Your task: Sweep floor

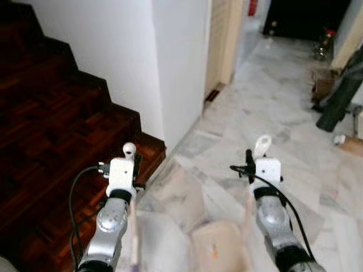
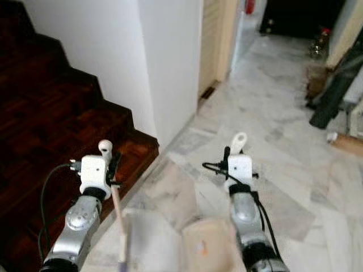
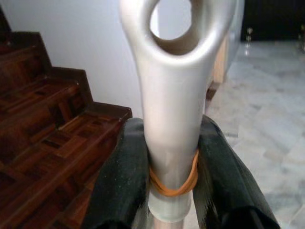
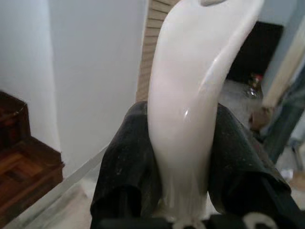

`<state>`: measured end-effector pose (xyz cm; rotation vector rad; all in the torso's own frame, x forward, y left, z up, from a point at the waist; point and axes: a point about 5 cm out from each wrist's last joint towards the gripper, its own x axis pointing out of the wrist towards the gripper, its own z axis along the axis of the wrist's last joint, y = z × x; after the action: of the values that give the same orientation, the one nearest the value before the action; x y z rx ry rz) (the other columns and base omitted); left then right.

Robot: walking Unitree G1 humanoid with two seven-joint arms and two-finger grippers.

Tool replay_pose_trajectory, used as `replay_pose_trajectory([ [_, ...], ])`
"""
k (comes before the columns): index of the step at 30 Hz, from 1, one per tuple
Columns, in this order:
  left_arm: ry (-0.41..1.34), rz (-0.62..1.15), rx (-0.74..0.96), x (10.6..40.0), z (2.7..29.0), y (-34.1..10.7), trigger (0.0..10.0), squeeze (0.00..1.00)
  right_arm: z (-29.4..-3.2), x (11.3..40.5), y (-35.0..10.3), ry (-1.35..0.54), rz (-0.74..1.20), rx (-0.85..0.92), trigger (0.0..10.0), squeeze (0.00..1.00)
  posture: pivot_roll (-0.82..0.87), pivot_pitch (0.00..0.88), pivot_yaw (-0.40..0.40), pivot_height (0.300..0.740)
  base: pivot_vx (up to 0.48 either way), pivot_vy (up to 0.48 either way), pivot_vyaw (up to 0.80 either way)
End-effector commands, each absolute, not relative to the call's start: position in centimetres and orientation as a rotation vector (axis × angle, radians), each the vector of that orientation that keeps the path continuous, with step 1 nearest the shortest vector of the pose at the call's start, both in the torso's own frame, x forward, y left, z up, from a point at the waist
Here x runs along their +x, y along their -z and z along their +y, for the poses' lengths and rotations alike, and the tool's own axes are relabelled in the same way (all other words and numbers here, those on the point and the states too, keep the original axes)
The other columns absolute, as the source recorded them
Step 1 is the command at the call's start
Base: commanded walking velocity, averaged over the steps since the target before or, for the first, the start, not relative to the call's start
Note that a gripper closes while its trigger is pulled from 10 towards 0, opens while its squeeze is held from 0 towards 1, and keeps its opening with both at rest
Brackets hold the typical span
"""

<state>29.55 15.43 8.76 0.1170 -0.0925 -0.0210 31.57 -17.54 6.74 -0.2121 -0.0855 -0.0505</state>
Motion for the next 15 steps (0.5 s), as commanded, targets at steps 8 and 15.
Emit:
replay_pose_trajectory([
  [8,0.015,-0.15,0.147,29.95,15.83,-10.02,10.0,0.0,-16.65,32.21,-7.83,0.034,-0.132,-0.191,10.0,0.0,0.13,0.0,0.001,0.74,0.3,0.0,-0.75],
  [15,0.016,-0.15,0.147,29.95,15.85,-10.0,10.0,0.0,-16.59,32.23,-7.8,0.033,-0.129,-0.193,10.0,0.0,0.14,0.0,0.0,0.74,0.298,0.0,-0.8],
])
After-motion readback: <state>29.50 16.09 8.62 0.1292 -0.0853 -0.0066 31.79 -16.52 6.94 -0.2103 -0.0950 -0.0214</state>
